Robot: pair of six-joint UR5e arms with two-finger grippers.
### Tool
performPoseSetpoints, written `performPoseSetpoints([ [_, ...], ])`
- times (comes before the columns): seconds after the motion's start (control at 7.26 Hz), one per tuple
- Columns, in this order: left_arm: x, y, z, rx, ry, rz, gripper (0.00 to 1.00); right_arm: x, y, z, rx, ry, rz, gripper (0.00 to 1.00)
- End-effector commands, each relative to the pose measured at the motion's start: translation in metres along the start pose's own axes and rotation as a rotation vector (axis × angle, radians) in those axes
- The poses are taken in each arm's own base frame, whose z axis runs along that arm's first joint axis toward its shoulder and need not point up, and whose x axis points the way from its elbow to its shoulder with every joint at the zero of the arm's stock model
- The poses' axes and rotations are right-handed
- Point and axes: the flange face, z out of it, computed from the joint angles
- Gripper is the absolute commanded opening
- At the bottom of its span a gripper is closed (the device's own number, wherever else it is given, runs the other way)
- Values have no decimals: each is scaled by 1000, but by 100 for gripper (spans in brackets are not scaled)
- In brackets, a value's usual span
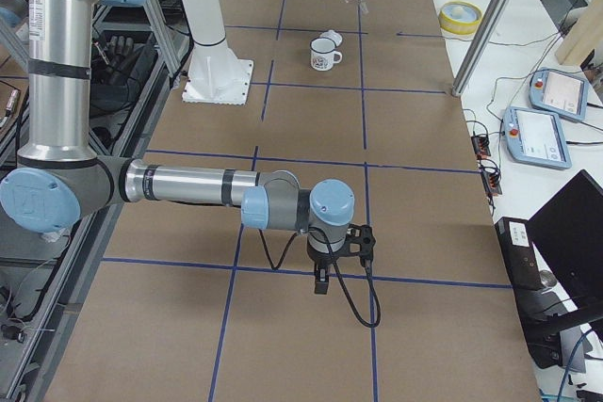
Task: Remove funnel from cup
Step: 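Lift the clear funnel up out of the mug with the left gripper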
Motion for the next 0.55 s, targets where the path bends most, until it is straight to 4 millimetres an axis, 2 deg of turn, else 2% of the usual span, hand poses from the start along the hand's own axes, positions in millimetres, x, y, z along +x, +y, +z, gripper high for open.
performPoseSetpoints([
  [0.0,-20,-51,75,137,74,-188,0,0,0,0,0,0,0,100],
  [0.14,-28,-62,107,166,94,-290,0,0,0,0,0,0,0,100],
  [0.28,-39,-62,145,230,124,-359,0,0,0,0,0,0,0,100],
  [0.41,-53,-36,176,275,152,-381,0,0,0,0,0,0,0,100],
])
